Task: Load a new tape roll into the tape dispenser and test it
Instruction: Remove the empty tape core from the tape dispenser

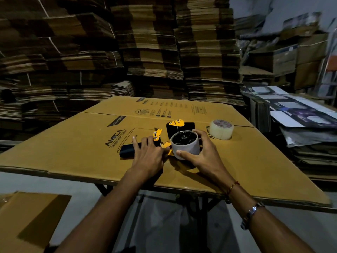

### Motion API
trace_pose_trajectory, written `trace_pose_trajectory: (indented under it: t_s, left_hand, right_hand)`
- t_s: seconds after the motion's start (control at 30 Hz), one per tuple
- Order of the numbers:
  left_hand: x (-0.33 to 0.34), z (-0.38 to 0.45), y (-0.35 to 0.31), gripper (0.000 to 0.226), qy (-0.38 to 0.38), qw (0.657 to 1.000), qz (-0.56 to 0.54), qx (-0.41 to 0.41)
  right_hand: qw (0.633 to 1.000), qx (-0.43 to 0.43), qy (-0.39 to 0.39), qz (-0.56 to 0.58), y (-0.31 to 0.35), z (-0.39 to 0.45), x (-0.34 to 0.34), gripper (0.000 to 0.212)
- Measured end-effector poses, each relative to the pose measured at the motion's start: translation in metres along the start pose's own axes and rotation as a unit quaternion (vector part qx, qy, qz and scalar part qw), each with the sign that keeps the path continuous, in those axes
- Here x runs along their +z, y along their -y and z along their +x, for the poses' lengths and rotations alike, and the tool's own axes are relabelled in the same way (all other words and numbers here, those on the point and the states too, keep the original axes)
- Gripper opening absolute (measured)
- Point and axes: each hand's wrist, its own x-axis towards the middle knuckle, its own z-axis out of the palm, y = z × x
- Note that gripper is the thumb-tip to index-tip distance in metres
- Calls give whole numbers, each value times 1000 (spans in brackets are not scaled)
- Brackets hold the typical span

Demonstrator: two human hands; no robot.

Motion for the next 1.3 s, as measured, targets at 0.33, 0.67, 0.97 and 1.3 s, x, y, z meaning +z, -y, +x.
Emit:
trace_pose_trajectory:
  t_s: [0.33,0.67,0.97,1.3]
  left_hand:
    - [8,-7,-10,35,-42,999,-14,-28]
    - [5,-9,-3,32,11,998,-65,1]
    - [0,-10,-4,37,28,998,-43,26]
    - [1,-9,-6,42,24,999,-26,33]
  right_hand:
    - [988,106,99,52,-5,4,-2,127]
    - [983,68,162,54,3,-7,-9,89]
    - [999,19,39,24,8,-6,0,84]
    - [1000,11,11,19,8,-5,0,85]
